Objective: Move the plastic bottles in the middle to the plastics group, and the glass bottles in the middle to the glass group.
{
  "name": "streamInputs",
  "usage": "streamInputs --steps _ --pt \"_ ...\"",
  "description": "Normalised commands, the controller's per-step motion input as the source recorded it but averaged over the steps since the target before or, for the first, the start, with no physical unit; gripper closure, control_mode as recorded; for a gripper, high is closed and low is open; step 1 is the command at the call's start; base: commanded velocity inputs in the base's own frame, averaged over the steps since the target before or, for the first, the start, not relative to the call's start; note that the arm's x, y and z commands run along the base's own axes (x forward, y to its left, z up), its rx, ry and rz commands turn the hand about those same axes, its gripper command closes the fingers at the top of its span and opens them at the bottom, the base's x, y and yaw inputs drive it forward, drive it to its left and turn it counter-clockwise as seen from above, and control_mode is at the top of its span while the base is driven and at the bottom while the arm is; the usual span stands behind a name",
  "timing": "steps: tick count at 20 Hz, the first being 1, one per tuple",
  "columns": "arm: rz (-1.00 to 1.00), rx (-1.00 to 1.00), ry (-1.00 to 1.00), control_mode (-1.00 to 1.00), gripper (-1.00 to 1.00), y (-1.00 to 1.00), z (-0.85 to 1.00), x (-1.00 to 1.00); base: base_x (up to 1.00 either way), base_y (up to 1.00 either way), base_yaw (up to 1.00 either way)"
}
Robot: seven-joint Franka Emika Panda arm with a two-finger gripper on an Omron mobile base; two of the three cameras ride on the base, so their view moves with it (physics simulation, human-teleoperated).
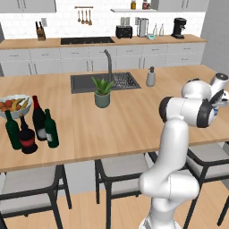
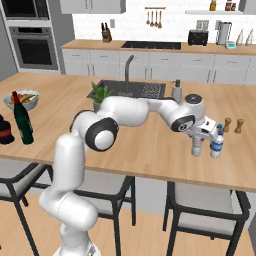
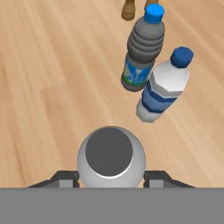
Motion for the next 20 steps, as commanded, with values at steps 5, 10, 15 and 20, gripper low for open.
streamInputs --steps 5,10,15,20 --pt "-0.03 0.00 0.00 -1.00 1.00 -0.07 -0.13 0.05 0.00 0.00 0.00" --pt "-0.01 0.00 0.00 -1.00 1.00 0.00 -0.34 0.00 0.00 0.00 0.00" --pt "-0.01 0.00 0.00 -1.00 1.00 0.00 -0.34 0.00 0.00 0.00 0.00" --pt "-0.01 0.00 0.00 -1.00 1.00 0.00 -0.29 0.00 0.00 0.00 0.00"
